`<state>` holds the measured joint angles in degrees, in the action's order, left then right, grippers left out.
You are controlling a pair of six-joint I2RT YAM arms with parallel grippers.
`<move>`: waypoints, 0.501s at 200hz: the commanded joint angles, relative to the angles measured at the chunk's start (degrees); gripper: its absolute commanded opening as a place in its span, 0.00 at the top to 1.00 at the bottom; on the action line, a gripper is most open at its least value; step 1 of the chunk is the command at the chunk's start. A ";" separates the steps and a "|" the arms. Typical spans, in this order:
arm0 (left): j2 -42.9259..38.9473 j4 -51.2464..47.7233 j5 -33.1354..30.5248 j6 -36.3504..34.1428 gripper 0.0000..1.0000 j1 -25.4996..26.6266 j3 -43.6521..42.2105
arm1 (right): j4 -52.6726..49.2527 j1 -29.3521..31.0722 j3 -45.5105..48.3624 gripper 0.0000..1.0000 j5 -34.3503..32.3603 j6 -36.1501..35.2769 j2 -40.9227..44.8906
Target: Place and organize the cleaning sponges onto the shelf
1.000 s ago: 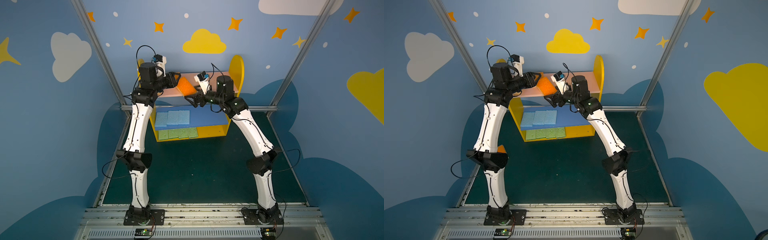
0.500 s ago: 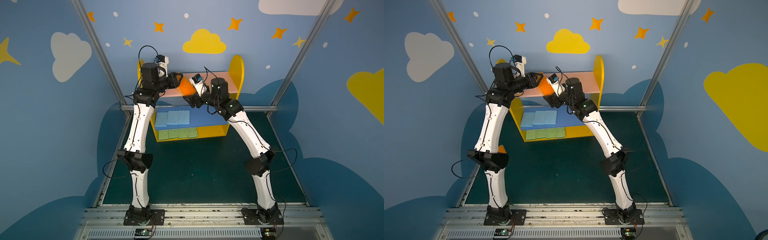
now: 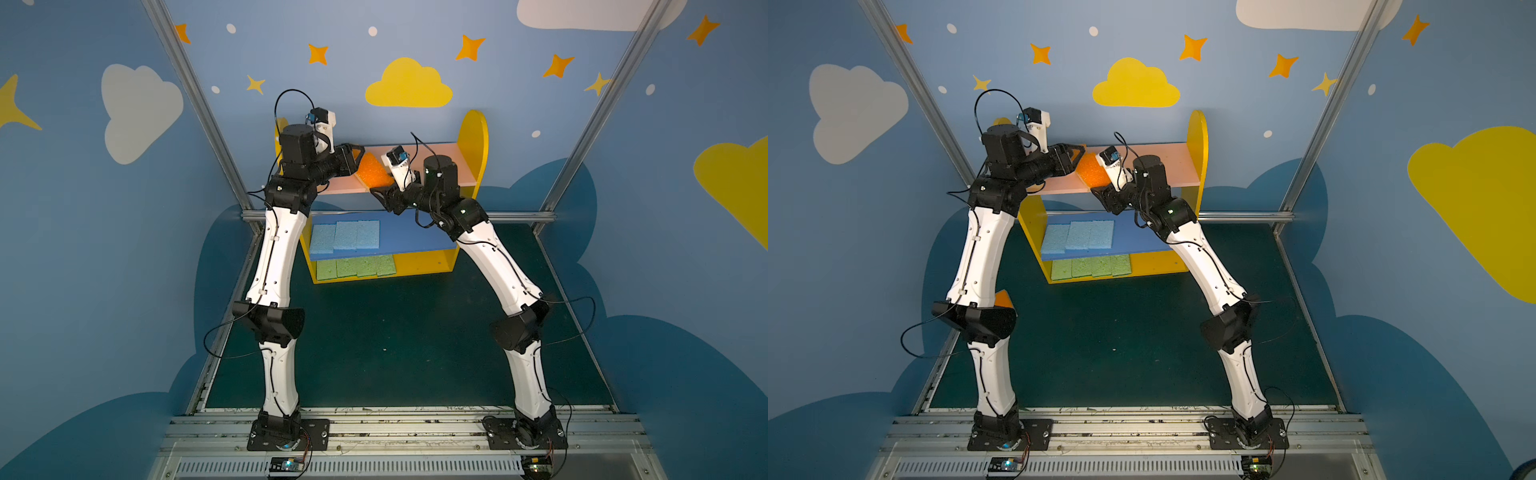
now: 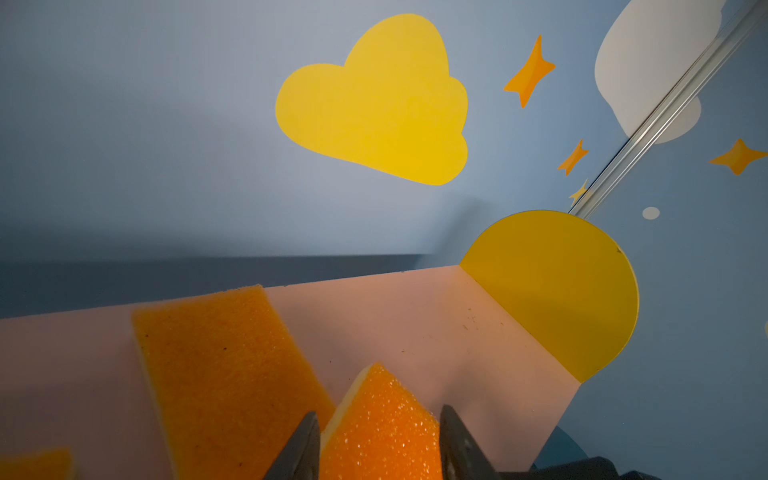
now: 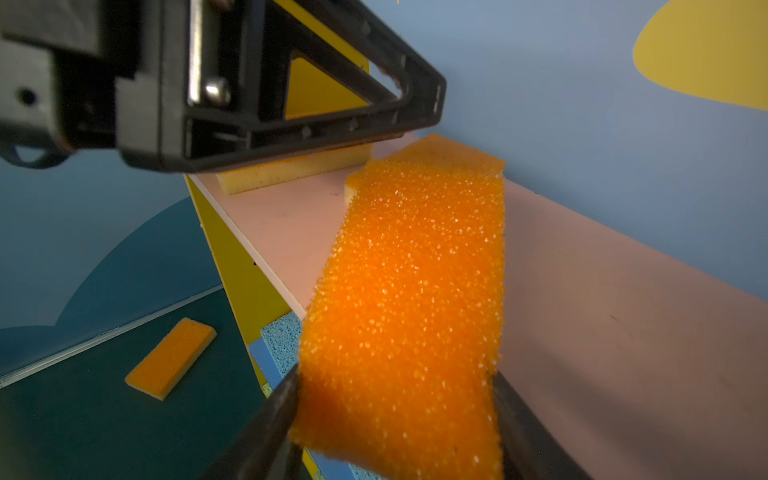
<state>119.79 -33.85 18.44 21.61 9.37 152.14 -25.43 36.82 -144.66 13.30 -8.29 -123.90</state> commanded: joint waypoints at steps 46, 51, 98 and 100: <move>-2.06 0.57 -1.03 -1.46 0.54 1.37 0.30 | 3.64 -3.89 9.32 0.40 1.03 6.20 10.20; -1.73 0.69 -1.19 -1.49 0.54 1.65 0.63 | 3.79 -4.06 10.19 0.41 0.88 6.28 10.84; 1.81 2.42 -2.98 -1.05 0.55 3.47 3.02 | 4.33 -5.48 17.64 0.41 -0.07 6.21 16.33; 1.91 2.46 -3.04 -0.91 0.55 3.47 3.13 | 4.44 -5.56 18.05 0.41 -0.11 6.19 16.61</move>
<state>119.72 -33.30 16.51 20.80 12.51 153.53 -22.85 31.62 -129.67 13.72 -2.90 -111.24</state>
